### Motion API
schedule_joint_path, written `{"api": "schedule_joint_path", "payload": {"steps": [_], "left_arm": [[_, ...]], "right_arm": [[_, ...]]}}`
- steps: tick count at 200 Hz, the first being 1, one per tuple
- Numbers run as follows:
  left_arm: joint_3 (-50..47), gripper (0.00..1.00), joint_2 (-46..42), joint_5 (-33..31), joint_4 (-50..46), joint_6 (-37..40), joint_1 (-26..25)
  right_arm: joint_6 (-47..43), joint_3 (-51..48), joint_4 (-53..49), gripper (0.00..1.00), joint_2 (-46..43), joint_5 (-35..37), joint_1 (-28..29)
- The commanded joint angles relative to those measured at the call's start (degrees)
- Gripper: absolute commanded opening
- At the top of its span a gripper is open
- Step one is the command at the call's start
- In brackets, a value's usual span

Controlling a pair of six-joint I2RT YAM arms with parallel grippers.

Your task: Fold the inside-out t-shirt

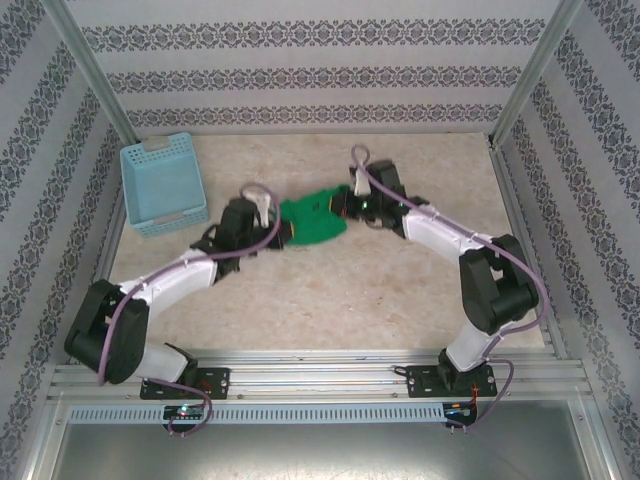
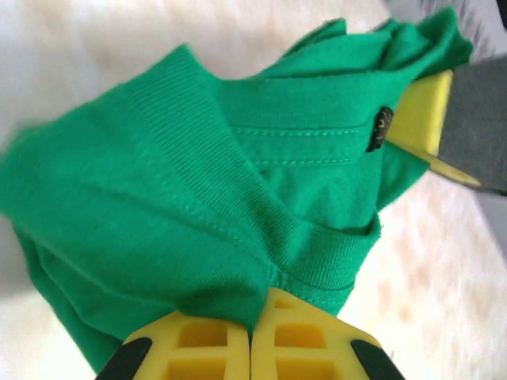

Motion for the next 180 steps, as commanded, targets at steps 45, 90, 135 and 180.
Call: {"api": "schedule_joint_path", "payload": {"steps": [45, 90, 135, 180], "left_arm": [[-19.08, 0.00, -13.43, -6.10, 10.85, -10.76, -8.39], [-12.95, 0.00, -15.74, -11.78, 4.92, -6.12, -8.37], [-8.51, 0.00, -11.55, -14.16, 4.04, -3.83, -5.45], [-4.88, 0.00, -2.26, -10.54, 6.06, -4.93, -1.32]], "right_arm": [[4.58, -18.03, 4.23, 0.00, -12.88, 2.67, 5.13], [3.95, -14.03, 3.30, 0.00, -11.27, 3.46, 5.13], [4.31, -7.31, -1.09, 0.00, -7.79, 3.90, 2.74], [7.07, -2.41, -2.40, 0.00, 1.51, 0.74, -0.48]]}}
